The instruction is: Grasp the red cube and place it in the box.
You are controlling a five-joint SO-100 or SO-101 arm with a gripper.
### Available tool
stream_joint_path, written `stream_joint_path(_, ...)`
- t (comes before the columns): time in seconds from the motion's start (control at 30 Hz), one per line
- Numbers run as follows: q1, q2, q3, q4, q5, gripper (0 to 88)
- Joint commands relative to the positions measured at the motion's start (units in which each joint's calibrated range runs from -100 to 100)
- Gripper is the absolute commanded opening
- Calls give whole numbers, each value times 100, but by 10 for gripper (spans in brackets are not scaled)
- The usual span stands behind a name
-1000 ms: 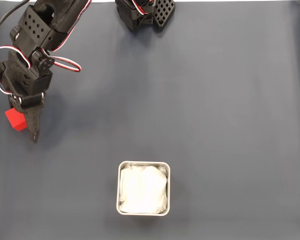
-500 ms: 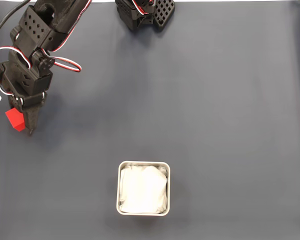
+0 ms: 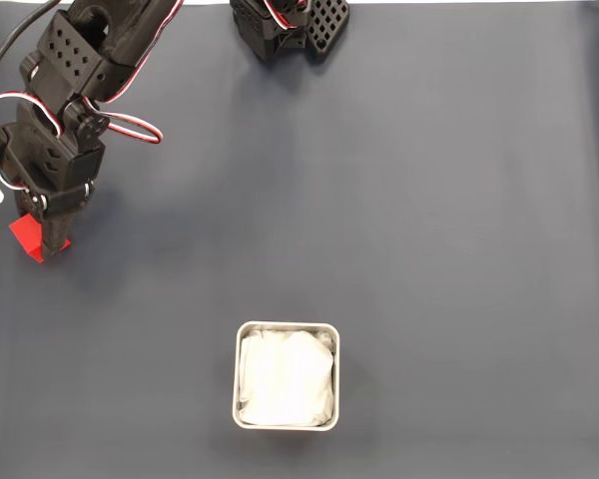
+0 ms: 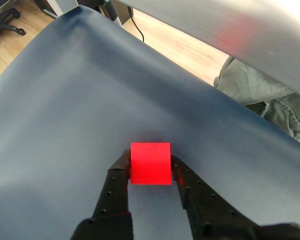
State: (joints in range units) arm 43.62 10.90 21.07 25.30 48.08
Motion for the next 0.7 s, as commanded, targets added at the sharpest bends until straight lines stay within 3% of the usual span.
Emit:
stream_joint_path(0.0,-37,-180,-182,28,59,113)
stream_joint_path(0.67,-179,-483,-464,462,142,95)
